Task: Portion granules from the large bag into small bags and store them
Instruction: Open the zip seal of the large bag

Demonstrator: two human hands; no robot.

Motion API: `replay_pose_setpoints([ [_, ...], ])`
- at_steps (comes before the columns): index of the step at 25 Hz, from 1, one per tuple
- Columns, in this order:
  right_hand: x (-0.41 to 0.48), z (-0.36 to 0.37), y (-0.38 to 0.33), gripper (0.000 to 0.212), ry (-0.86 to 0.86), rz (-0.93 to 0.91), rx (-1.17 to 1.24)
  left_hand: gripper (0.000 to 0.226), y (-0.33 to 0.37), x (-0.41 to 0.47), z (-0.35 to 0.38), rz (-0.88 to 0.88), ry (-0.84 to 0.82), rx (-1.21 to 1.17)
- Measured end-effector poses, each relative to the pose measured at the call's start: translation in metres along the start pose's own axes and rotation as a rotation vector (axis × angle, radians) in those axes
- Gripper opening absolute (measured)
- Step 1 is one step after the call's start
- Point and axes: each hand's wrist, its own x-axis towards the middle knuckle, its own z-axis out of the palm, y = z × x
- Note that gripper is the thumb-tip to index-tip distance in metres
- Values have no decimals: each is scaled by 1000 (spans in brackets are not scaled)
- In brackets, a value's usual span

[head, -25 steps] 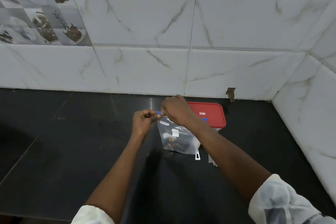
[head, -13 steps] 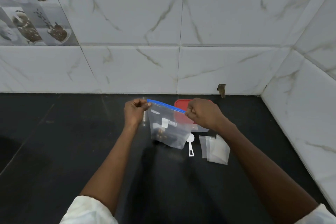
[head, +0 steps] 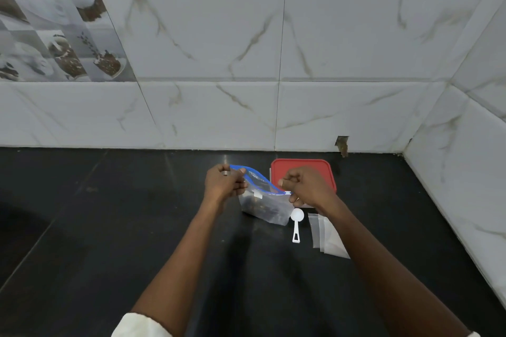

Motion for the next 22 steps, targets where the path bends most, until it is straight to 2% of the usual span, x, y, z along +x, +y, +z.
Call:
replay_pose_setpoints([
  [2,1,0,-2,13,-12,43,48,16,1,-1,2,14,6,21],
  [4,3,1,-2,13,-8,28,-57,17,-1,-3,2,24,13,77],
  [6,7,5,0,9,44,-23,-247,14,-1,-7,5,24,12,202],
  [8,10,17,5,9,141,-83,-562,6,-3,-10,10,46,28,405],
  [10,11,32,10,10,220,-60,-752,18,-4,-12,15,92,74,568],
  [12,15,40,20,18,304,34,-757,7,-3,-12,17,132,106,692],
  [15,23,34,29,19,422,113,-688,22,-2,-12,13,100,92,872],
  [19,30,25,27,14,367,22,-652,19,3,-8,10,119,80,957],
  [21,38,23,26,20,352,16,-494,13,6,-3,10,135,48,948],
  [22,43,24,26,25,357,37,-384,23,5,2,10,136,37,920],
])
